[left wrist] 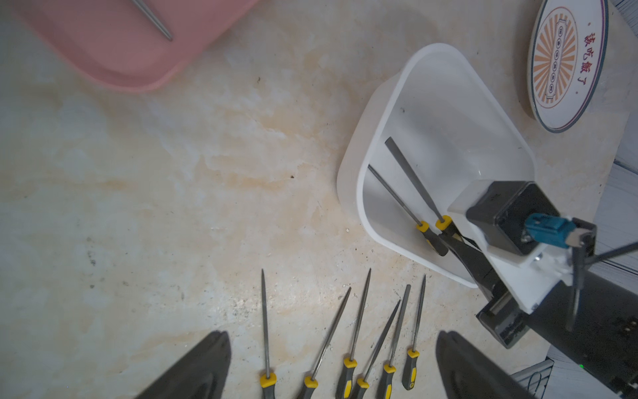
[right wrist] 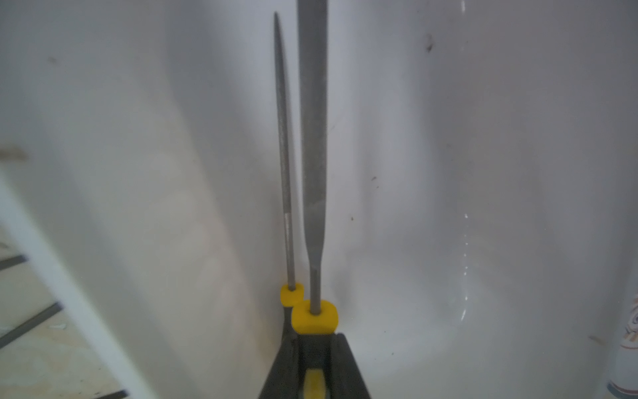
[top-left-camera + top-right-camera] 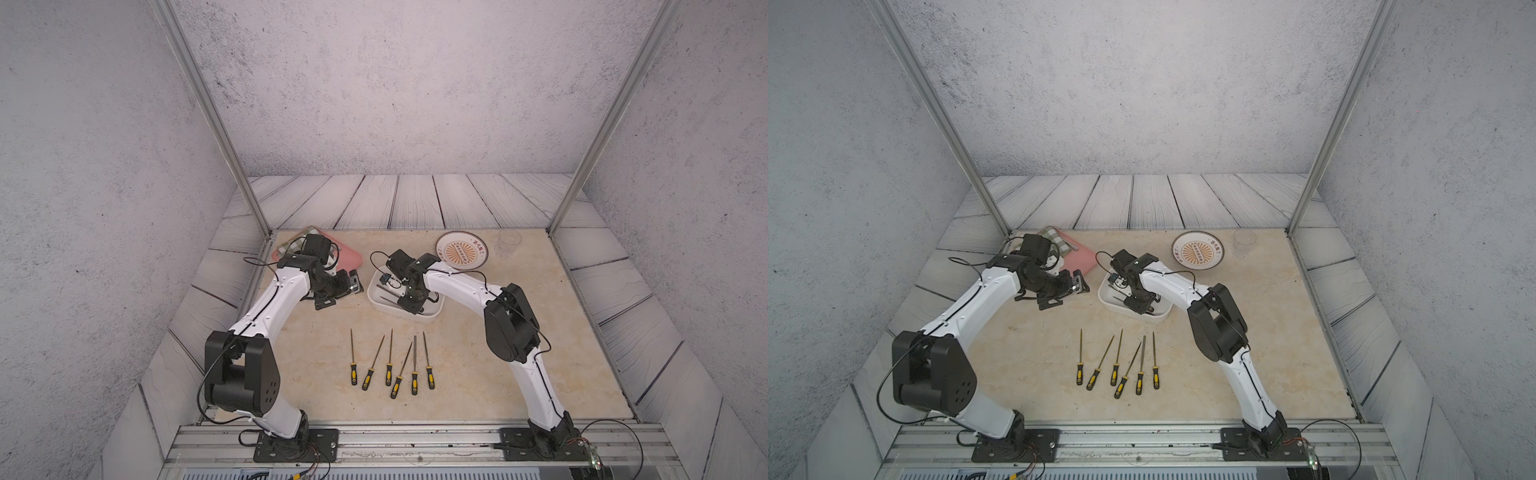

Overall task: Put the file tool into the storage box
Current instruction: Place the file tool in the storage box.

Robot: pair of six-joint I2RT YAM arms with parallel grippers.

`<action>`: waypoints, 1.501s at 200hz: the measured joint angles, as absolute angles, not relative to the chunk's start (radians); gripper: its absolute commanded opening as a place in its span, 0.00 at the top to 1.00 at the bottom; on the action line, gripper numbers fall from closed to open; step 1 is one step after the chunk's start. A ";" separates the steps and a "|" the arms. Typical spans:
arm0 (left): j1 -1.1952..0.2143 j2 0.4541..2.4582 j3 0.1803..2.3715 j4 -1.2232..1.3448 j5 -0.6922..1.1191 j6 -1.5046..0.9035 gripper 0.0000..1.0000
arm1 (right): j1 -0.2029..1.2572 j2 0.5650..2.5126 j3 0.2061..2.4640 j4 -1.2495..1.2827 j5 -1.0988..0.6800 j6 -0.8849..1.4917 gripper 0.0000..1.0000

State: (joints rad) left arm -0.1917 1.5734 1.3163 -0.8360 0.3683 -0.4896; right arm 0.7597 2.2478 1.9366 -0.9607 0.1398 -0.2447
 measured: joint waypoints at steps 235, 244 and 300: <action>-0.192 1.573 1.315 -0.824 0.390 -0.497 0.02 | 0.757 2.177 1.986 -0.939 0.132 -0.054 0.52; -0.192 1.574 1.315 -0.816 0.397 -0.499 0.02 | 0.757 2.131 1.983 -0.937 0.134 -0.030 0.53; -0.192 1.600 1.329 -0.783 0.424 -0.525 0.02 | 0.757 1.797 1.749 -0.865 0.141 0.130 0.52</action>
State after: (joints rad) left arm -0.1921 1.6005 1.3289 -0.7830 0.4240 -0.5247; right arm 0.7570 1.7969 1.7489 -0.8654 0.1410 0.1303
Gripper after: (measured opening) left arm 0.985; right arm 0.474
